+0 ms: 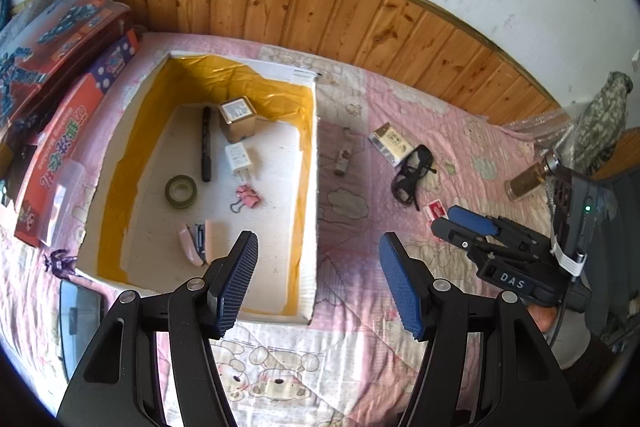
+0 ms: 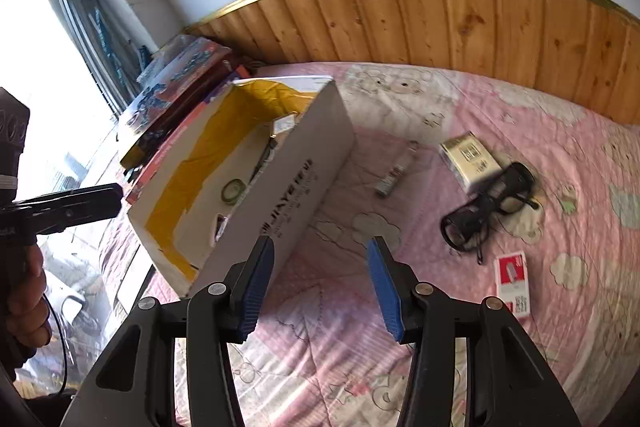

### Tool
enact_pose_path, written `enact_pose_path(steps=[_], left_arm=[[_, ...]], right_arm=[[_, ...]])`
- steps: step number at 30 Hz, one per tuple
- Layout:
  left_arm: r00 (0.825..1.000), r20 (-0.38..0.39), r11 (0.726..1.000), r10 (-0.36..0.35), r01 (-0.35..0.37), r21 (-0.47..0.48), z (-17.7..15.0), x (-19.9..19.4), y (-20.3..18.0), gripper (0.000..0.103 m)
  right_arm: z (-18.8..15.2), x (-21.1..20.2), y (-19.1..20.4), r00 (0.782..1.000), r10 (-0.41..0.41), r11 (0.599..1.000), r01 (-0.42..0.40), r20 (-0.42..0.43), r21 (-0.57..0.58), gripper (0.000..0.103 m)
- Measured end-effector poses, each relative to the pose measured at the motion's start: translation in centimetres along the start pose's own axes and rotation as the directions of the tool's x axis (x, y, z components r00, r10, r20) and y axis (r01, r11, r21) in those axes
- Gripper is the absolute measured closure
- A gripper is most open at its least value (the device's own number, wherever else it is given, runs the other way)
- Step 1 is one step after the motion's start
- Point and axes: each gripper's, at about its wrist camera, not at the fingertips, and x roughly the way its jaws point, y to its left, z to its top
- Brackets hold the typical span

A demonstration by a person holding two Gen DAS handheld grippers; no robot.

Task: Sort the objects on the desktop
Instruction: 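Move both tools back, left toward the black glasses, right toward the staples box, then grasp the black glasses with the left tool while the right tool grasps the red staples box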

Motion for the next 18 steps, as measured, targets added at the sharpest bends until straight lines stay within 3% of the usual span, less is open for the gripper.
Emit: enact_pose_path(steps=[11,15,18], left_arm=[[0.990,-0.100,0.985,-0.098,0.111,0.135,3.0,6.2,-7.5,0.037],[0.976,-0.155,0.969,-0.155,0.181,0.170,4.8,9.9,-11.3,0.037],[0.960,-0.211,0.967,-0.184,0.215,0.135,6.1,13.8,-13.4,0.037]], right_arm=[[-3.5,0.1,-9.7,0.990,-0.135,0.967,0.142,-0.049,0.210,0.053],[-3.9,1.2,-11.6,0.985,-0.159,0.958,0.171,-0.072,0.231,0.053],[-4.2,2.2,-12.9,0.981,-0.174,0.953,0.191,-0.090,0.234,0.052]])
